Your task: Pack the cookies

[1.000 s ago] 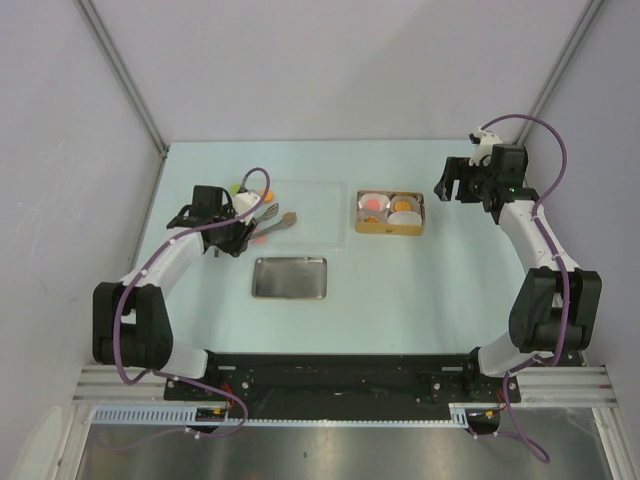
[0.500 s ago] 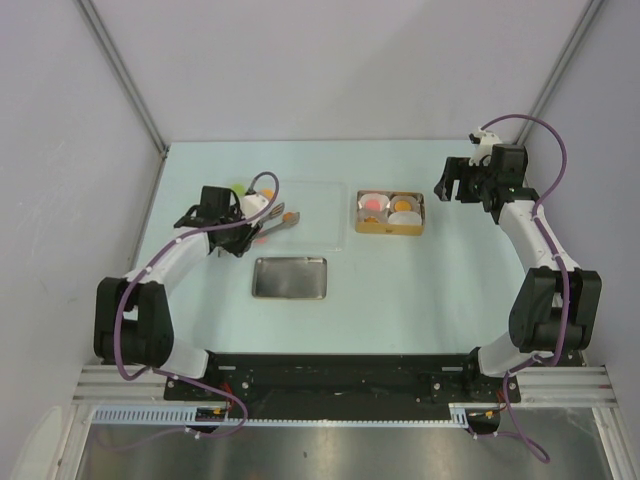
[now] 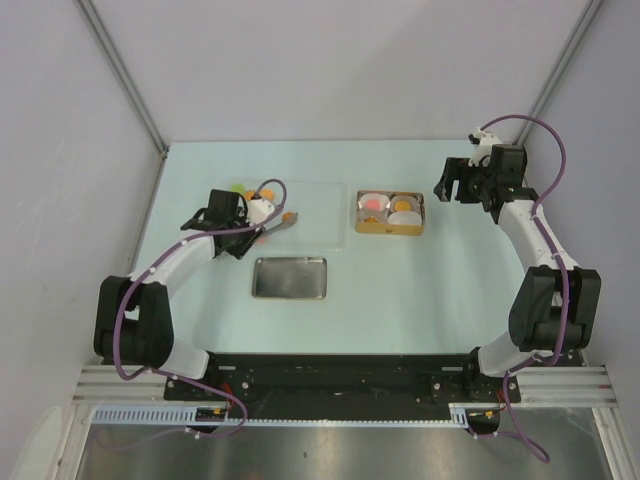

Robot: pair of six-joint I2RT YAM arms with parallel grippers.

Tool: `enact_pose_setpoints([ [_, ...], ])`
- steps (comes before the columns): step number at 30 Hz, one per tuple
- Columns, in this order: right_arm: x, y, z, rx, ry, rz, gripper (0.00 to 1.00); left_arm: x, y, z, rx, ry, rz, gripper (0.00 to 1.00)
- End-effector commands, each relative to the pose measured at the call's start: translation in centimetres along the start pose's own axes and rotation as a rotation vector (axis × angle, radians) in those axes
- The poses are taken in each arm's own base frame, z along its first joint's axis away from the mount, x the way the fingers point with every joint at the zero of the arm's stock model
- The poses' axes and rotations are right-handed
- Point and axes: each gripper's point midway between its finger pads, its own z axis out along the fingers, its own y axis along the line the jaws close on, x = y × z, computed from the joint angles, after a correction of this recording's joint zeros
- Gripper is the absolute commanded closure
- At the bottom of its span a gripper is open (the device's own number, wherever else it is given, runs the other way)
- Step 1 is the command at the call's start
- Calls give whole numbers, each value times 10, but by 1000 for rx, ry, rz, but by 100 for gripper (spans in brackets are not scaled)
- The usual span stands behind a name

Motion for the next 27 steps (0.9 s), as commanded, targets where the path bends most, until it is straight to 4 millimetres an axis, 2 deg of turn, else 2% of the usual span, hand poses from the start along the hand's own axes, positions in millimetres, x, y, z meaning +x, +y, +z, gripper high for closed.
enact_pose_setpoints([
  [1,-2,1,0,-7,-5,-1,16,-8,7,0,-43,-21,42,55],
  [11,-2,0,1,-4,-5,-1,16,-6,-1,4,-35,-11,71,55],
  [27,-1,-1,1,-3,-2,3,16,0,-1,6,-46,16,84,59],
])
